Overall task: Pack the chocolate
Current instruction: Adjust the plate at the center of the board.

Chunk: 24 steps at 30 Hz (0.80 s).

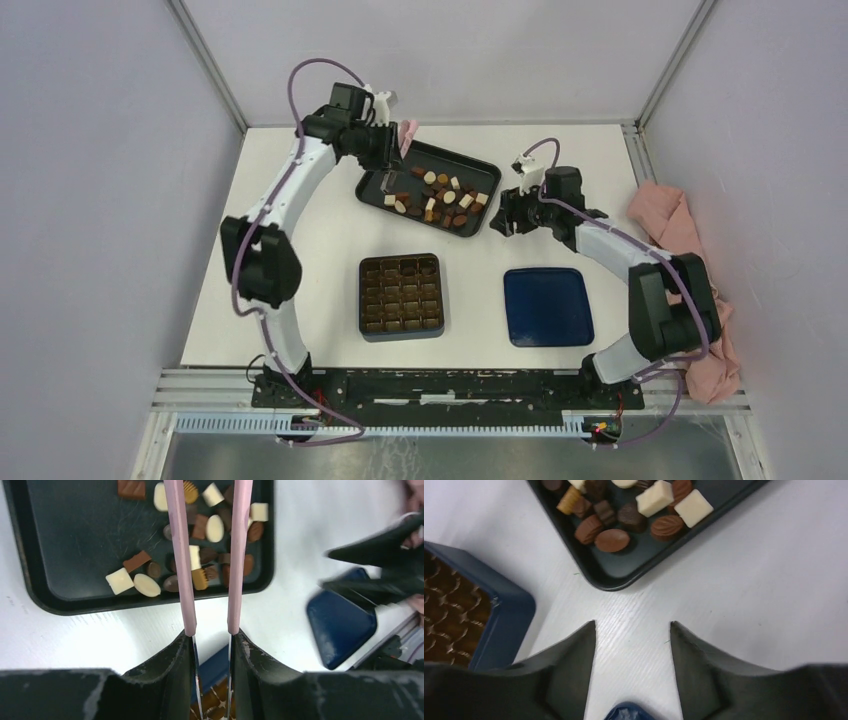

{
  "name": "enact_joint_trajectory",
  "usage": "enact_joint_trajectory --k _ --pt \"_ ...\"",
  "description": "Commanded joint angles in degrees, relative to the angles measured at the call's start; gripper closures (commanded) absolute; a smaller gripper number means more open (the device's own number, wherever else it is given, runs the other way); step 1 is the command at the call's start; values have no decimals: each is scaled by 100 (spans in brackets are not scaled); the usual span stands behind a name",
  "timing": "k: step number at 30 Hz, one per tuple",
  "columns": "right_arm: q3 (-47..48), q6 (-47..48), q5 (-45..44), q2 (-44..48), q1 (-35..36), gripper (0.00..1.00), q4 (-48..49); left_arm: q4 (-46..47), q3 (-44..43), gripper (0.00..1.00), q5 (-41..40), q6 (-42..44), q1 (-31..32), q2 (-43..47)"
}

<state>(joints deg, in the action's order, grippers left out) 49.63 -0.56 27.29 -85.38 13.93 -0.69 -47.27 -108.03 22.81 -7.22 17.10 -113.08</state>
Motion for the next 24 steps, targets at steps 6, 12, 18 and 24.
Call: enact_joint_trajectory --k 6,12,18,24 --pt "1369 -2532 -126 -1866 -4 54 292 696 1818 62 131 64 -22 2028" --pt "1880 -2654 -490 -2487 86 48 78 989 2678 61 -231 207 -32 2661" --pt "2219 -2553 -991 -2796 314 52 -255 1259 3117 61 -325 171 -46 2892" --pt "2464 -2307 -1734 -2925 525 60 -678 1229 3310 61 -338 171 -43 3121"
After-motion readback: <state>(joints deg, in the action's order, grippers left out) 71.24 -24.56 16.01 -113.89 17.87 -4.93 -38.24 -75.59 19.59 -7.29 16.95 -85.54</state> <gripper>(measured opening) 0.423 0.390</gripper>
